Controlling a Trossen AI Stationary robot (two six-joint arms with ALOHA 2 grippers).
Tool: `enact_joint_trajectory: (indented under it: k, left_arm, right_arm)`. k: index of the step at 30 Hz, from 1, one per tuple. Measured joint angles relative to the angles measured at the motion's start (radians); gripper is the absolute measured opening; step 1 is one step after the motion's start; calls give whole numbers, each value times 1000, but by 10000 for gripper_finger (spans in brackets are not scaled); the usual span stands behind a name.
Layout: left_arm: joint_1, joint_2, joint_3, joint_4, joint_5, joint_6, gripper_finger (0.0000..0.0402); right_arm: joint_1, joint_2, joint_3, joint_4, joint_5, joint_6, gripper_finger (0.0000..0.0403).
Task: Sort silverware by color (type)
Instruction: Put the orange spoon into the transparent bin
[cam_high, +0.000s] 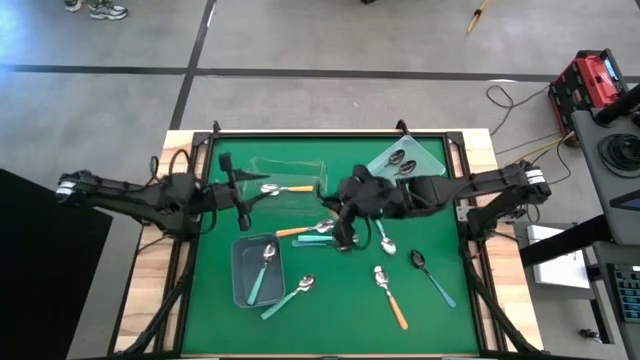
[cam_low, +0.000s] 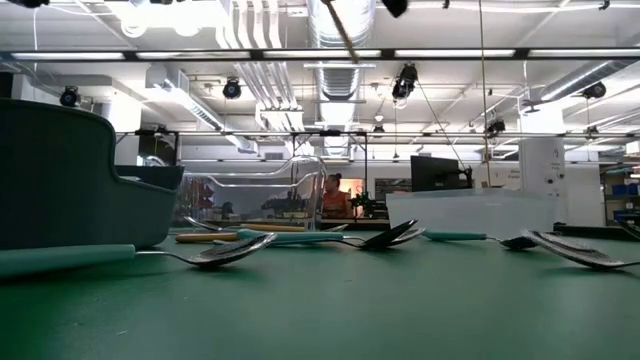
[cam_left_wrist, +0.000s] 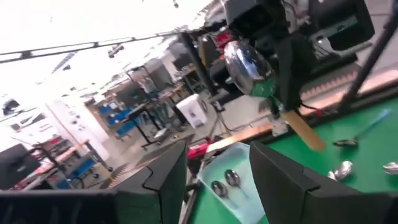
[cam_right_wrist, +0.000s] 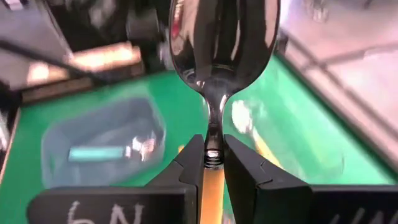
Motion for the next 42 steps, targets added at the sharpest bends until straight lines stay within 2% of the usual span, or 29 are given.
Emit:
enact_joint_trajectory:
  k: [8,14,17,24,32,42]
  left_arm:
    - [30,-57,-11,32,-6,0,158]
    - [28,-65,-14,19,-106,28,158]
    - [29,-63,-14,18,-145,29,158]
    - [28,-67,-14,20,-166,33,158]
    - [28,-86,-14,5,-246,34,158]
    - [28,-94,-14,3,-255,33,158]
  right_arm:
    - [-105,8,-1,201,-13,-202,36]
    - [-161,36,-2,350,-106,-271,36]
    - [-180,56,-2,399,-109,-314,36]
    - [-216,128,-2,537,-109,-394,36]
    - [-271,202,-2,601,-109,-419,36]
    - [-314,293,-2,620,-109,-437,36]
